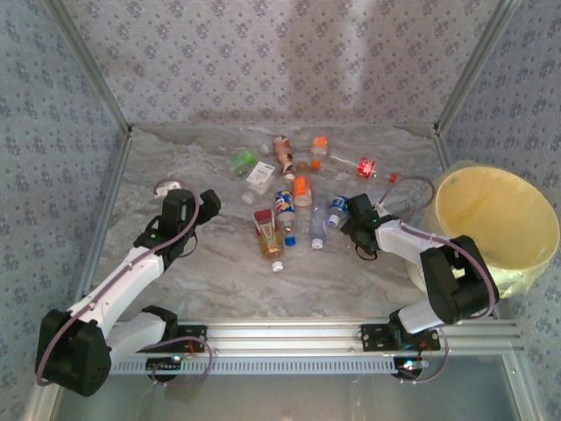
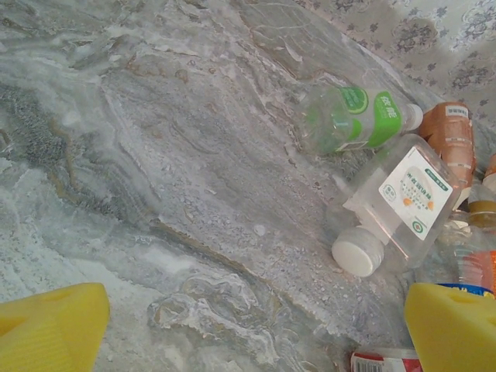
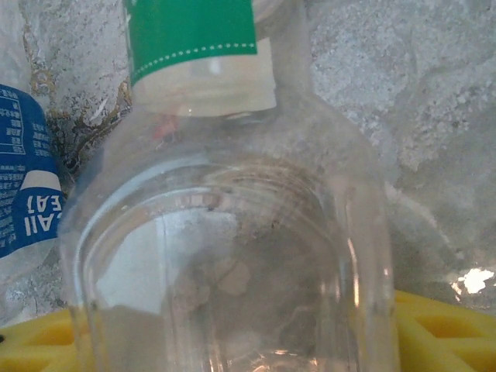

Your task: Put the plastic bottles in the bin

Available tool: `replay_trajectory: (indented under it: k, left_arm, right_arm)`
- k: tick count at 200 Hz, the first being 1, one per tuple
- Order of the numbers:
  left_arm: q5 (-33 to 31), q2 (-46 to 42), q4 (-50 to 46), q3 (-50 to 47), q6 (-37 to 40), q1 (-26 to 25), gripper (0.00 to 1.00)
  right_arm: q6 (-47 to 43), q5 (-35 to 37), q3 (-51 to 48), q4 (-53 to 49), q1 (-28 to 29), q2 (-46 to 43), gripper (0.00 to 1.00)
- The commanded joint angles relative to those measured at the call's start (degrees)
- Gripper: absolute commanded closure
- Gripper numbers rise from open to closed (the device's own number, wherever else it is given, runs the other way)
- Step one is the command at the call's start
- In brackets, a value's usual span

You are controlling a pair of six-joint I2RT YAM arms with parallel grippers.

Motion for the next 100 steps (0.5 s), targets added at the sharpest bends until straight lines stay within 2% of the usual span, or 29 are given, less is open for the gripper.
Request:
replay_trajectory:
  k: [1,29,100]
  left_arm:
    - [-0.12,0.30,0.02,0.09,-0.68,0.27,0.02]
    - [0.02,0.39,-0.09,0.23,-0.74,0.27,0.02]
    - [-0.15,1.92,0.63,0.85,-0.16,0.27,0.02]
  right_arm:
    - [-2.43,-0.45,-1.19,2.99,-0.38,0.47,0.35]
    - [-5.33,2.19,-1.08,3.52,0.50,-1.25,0.44]
    - [-15.20,8.74,1.48,4.79,7.09,-11.84,0.54]
